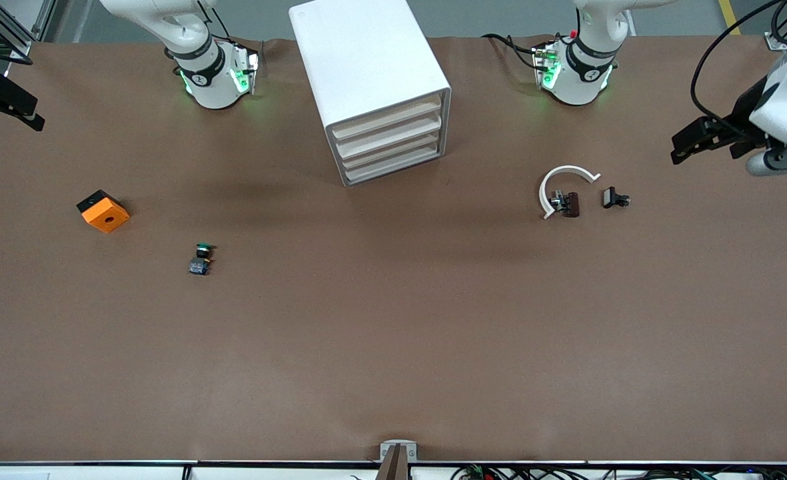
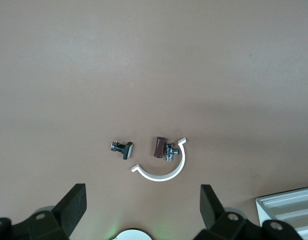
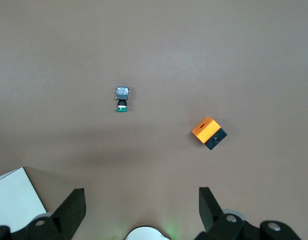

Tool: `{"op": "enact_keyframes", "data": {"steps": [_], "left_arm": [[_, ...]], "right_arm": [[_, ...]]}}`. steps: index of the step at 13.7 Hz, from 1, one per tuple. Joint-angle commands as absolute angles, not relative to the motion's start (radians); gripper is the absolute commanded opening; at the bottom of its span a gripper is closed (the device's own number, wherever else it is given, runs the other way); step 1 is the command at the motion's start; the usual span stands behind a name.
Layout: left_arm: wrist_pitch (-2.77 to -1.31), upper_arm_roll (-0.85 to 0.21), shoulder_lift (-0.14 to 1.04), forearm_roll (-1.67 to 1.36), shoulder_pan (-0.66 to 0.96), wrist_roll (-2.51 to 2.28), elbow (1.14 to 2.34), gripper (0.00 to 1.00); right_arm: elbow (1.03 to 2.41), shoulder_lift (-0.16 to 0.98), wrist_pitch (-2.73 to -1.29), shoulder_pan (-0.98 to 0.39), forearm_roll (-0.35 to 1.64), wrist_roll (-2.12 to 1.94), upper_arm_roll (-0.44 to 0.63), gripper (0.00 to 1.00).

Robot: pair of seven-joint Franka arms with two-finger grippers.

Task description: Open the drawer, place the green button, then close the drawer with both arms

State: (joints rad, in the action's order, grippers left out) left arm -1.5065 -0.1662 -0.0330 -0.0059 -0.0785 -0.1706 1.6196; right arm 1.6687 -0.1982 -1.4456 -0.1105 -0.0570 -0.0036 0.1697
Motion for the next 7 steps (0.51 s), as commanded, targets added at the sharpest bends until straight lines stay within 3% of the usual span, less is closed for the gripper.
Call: {"op": "enact_keyframes", "data": {"steps": [1,7], "left_arm": [[-1.496,-0.176,0.095,0.018,-0.074,-0.167,1.540,1.00],[-1.696,-0.181,0.314,0.005,0.003,-0.392,1.552,1.00]], "right_arm": [[1.638,-0.181,-1.428,-0.110,-0.074,-0.009,0.163,1.00],[1.638,-0.098,-1.439,-0.169,-0.067,0.002,0.158,1.00]]}}
